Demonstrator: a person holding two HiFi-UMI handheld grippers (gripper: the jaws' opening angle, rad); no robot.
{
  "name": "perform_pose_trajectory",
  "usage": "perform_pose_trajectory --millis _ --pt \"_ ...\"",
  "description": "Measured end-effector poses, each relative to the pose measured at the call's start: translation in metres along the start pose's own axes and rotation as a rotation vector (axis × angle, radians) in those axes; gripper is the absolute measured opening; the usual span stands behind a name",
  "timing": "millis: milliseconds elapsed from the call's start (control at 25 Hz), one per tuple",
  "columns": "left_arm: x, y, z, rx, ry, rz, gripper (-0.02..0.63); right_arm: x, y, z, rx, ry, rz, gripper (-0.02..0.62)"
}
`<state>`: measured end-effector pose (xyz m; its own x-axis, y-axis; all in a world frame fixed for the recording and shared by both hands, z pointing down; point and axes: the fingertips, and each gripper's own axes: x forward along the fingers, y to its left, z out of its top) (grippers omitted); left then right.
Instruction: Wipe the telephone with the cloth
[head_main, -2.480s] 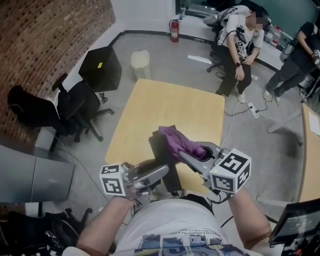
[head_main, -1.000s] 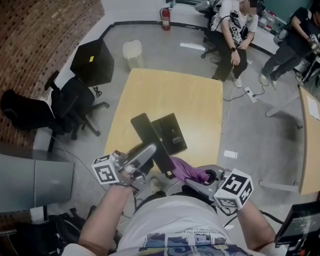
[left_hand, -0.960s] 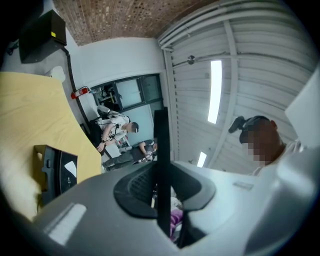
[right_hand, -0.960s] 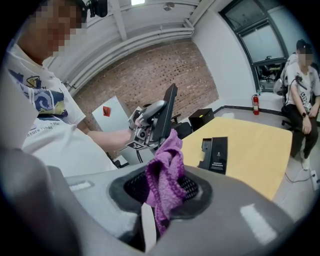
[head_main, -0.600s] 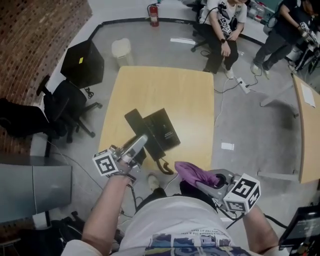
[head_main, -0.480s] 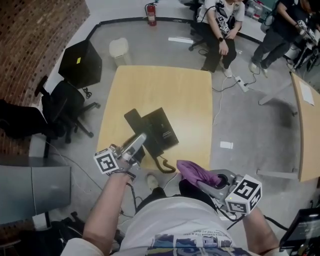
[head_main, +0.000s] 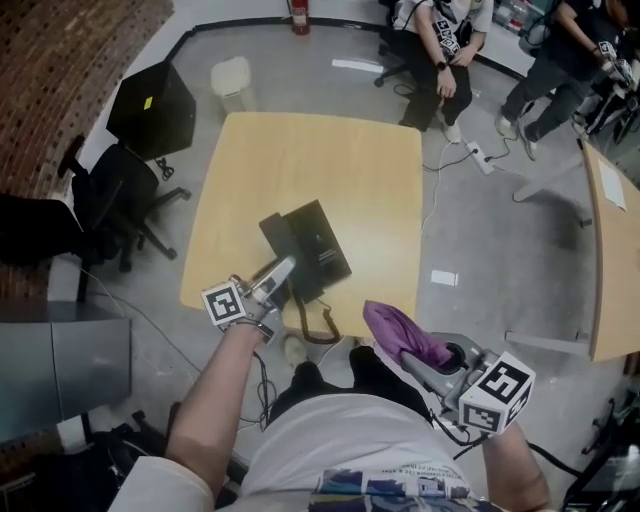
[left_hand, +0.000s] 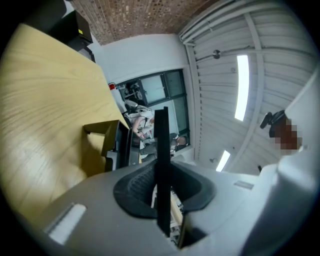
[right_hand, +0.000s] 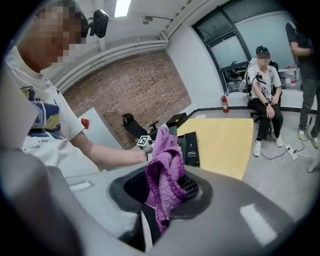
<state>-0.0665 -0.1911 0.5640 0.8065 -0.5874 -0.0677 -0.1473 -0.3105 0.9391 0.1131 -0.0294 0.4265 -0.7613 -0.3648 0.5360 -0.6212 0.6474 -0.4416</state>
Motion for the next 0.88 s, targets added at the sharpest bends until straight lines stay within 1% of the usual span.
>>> perform_pose_trajectory --millis 120,160,280,360,400,480,520,560,680,880 --pt "0.002 0.021 -0.009 -0.034 0.01 0.022 0.086 -0.002 -0.001 -0.004 0.026 0.019 0.003 0.084" --pt "0.002 0.029 -0.012 -0.033 0.019 0.032 0.086 -0.003 -0.001 -0.005 0.043 0.02 0.008 0.084" --pt "0.003 0.042 -0.016 0.018 0.06 0.051 0.086 -0.002 0.0 -0.005 0.074 0.02 0.012 0.084" --pt "0.003 0.046 -0.015 0.037 0.058 0.054 0.086 0.0 0.002 -0.004 0.07 0.026 0.01 0.084" --pt "0.002 0.05 -0.015 0.023 0.05 0.064 0.086 0.001 0.002 -0.003 0.067 0.03 0.01 0.084" --pt "0.0 0.055 -0.019 -0.054 0.032 0.086 0.086 0.001 0.004 -0.003 0.061 0.039 0.011 0.084" --pt "0.0 0.057 -0.021 -0.077 0.028 0.087 0.086 0.001 0.004 -0.003 0.059 0.043 0.011 0.084" --pt "0.001 0.057 -0.021 -0.076 0.031 0.085 0.086 0.001 0.003 -0.002 0.057 0.047 0.011 0.084" --pt "0.006 0.058 -0.02 -0.005 0.062 0.079 0.086 0.002 0.002 0.003 0.051 0.055 0.013 0.084" --pt "0.003 0.068 -0.023 -0.011 0.086 0.132 0.086 0.01 0.002 0.01 0.042 0.055 0.029 0.084"
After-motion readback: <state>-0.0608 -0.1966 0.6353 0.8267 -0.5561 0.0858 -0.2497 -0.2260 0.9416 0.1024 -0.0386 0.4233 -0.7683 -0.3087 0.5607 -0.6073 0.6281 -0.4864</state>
